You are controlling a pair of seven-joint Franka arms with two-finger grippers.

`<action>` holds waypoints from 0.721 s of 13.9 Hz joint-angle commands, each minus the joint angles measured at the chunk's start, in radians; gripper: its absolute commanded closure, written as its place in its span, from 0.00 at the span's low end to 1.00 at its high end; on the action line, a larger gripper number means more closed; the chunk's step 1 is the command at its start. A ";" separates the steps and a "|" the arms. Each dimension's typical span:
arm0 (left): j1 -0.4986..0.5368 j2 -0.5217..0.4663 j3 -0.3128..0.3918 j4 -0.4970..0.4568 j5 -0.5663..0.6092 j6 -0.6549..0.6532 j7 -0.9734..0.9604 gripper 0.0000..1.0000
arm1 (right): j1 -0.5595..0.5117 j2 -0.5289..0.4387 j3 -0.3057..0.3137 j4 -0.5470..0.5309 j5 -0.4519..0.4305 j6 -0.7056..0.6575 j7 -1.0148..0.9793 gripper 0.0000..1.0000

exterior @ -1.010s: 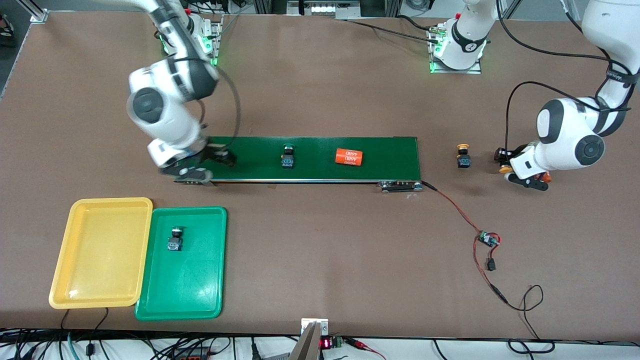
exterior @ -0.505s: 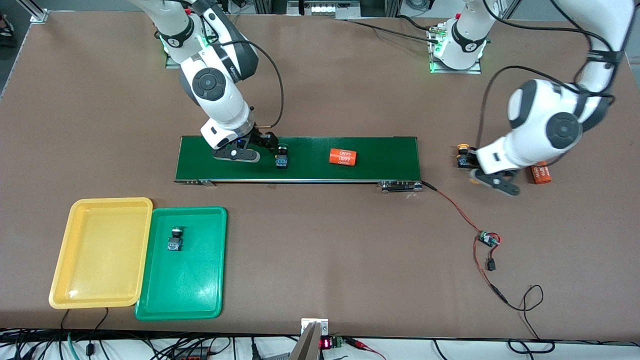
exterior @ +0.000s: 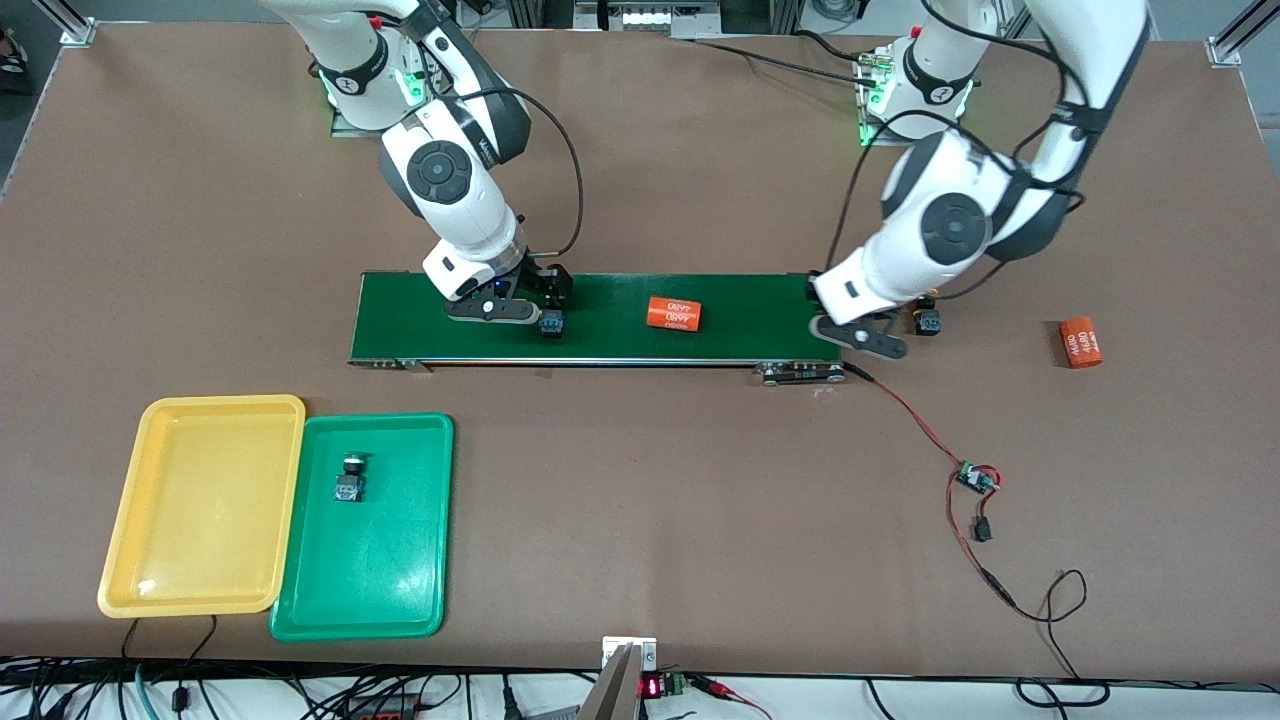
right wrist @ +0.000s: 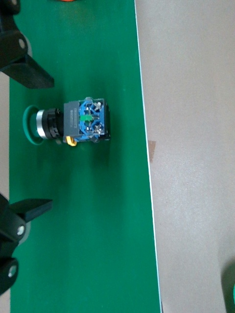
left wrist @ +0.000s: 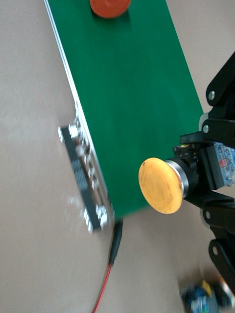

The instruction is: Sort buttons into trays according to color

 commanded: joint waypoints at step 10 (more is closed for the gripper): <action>-0.113 0.137 0.037 0.102 0.103 -0.002 -0.142 0.99 | -0.018 0.083 -0.013 0.021 -0.111 0.063 -0.012 0.77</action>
